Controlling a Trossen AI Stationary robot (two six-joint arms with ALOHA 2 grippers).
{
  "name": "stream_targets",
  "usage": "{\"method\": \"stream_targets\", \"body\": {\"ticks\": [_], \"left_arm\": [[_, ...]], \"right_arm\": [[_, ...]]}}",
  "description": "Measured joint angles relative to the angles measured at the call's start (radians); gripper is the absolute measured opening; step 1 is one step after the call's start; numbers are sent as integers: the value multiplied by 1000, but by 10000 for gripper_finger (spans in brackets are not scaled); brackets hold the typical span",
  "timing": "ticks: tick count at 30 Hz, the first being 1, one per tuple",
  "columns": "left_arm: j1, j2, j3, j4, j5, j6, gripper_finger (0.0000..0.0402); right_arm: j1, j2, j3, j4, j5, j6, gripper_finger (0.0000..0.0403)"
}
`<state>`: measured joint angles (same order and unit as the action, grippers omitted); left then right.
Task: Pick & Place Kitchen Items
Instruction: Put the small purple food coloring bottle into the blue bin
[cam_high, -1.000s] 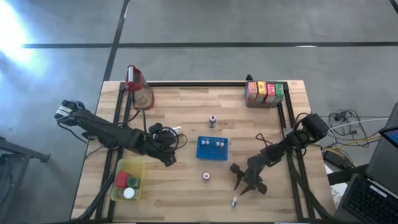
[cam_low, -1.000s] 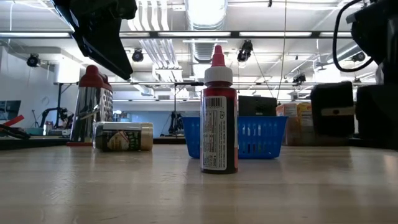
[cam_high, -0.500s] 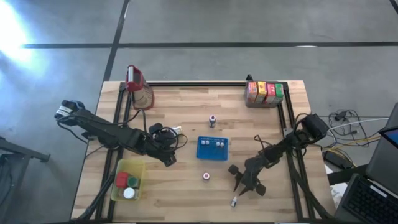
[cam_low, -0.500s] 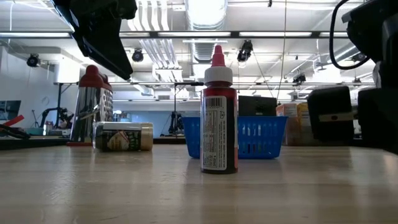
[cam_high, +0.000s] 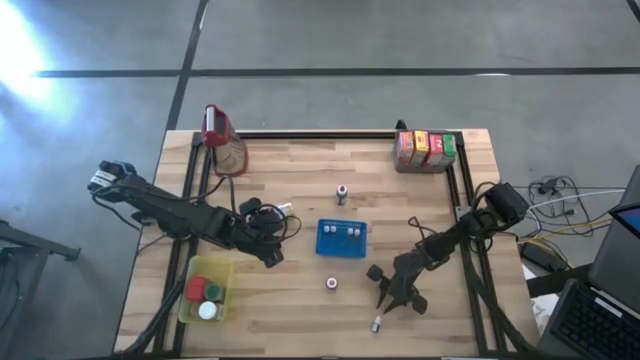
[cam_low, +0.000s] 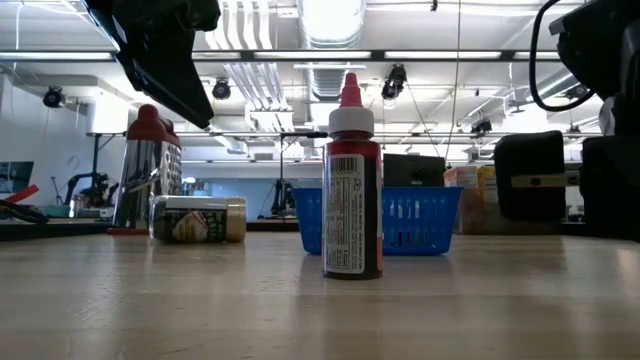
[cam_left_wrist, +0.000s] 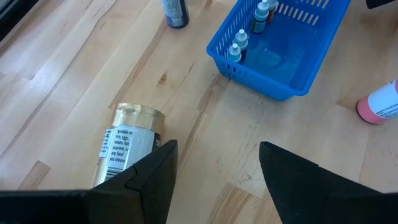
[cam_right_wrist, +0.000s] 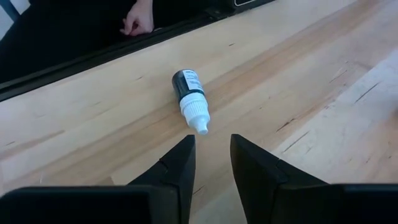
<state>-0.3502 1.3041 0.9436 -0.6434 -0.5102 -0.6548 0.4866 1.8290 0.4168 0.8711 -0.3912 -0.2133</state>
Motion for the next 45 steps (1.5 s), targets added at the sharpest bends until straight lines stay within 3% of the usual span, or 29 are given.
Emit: {"method": "stream_targets", "body": {"ticks": [9,16,24,34,45], "left_arm": [[0,0,0,0,0,0,232],[0,0,0,2,0,0,232],[0,0,0,7,0,0,232],[0,0,0,7,0,0,232],[0,0,0,7,0,0,232]], "right_arm": [[0,12,22,2,0,-73,146],[-1,113,75,24,-24,-72,168],[-2,232,106,189,-140,23,150],[0,256,136,190,-169,49,118],[1,256,145,197,-144,100,161]]}}
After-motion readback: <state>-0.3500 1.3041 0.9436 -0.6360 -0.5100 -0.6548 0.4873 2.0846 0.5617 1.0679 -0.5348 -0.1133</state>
